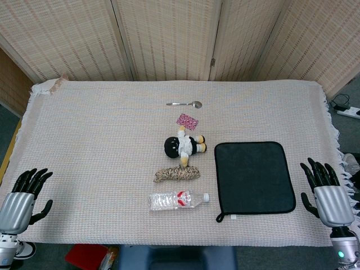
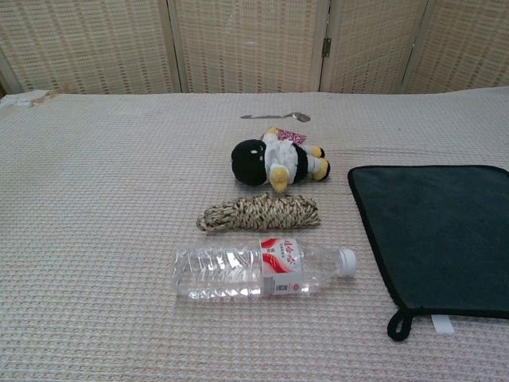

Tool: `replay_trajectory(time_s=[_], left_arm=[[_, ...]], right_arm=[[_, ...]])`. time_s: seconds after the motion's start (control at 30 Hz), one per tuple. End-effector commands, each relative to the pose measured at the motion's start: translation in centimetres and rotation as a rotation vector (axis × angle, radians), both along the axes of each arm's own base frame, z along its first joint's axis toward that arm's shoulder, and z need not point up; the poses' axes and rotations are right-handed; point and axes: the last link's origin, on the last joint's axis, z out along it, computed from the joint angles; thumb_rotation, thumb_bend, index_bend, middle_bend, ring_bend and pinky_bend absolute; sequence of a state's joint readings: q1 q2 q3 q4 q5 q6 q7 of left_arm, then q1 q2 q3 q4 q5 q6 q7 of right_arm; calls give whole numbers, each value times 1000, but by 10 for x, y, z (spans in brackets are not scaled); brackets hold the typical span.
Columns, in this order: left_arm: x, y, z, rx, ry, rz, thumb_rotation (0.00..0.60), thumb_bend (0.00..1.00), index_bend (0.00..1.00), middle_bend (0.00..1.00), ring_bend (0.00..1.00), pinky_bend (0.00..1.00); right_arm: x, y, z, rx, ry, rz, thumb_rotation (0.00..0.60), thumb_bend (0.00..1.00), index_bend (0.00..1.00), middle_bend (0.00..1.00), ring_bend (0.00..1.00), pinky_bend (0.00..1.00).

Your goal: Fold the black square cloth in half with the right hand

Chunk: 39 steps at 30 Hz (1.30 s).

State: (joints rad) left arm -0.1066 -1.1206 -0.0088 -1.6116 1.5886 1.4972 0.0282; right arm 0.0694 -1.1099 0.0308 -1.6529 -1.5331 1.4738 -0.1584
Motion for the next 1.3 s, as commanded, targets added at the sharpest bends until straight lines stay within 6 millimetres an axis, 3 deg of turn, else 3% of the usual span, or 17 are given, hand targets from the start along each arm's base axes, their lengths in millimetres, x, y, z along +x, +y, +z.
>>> replay_trajectory(time_s=[0.03, 0.23, 0.33, 0.43, 0.63, 0.77, 0.97, 1.3], left_arm=[[0, 0, -1, -7, 3, 8, 600, 469, 164, 146, 63, 104], [1, -1, -1, -9, -4, 9, 600, 469, 161, 146, 64, 105], [1, -1, 2, -4, -15, 10, 600, 469, 158, 146, 64, 105], [1, 1, 4, 3, -26, 4, 600, 470, 156, 146, 64, 105], [-2, 5, 4, -4, -33, 14, 600, 470, 147, 146, 63, 107], [-5, 8, 5, -1, -35, 33, 600, 470, 144, 146, 64, 108], [-14, 13, 7, 4, -34, 72, 600, 470, 143, 146, 64, 109], [-22, 14, 12, 22, -36, 106, 600, 470, 143, 146, 64, 110]], right_arm=[[0, 0, 0, 5, 5, -1, 600, 506, 0, 0, 0, 0], [-1, -5, -2, 13, 2, 3, 600, 505, 0, 0, 0, 0], [-4, -20, -4, 15, -5, 7, 600, 506, 0, 0, 0, 0], [-4, -54, -5, 44, 14, 2, 600, 505, 16, 0, 0, 0], [4, -136, -6, 91, 20, -60, 600, 505, 216, 0, 0, 0], [7, -180, -23, 147, -2, -127, 600, 506, 271, 0, 0, 0], [12, -225, -54, 204, -24, -166, 600, 506, 317, 0, 0, 0], [26, -253, -112, 314, 19, -164, 600, 506, 319, 0, 0, 0]])
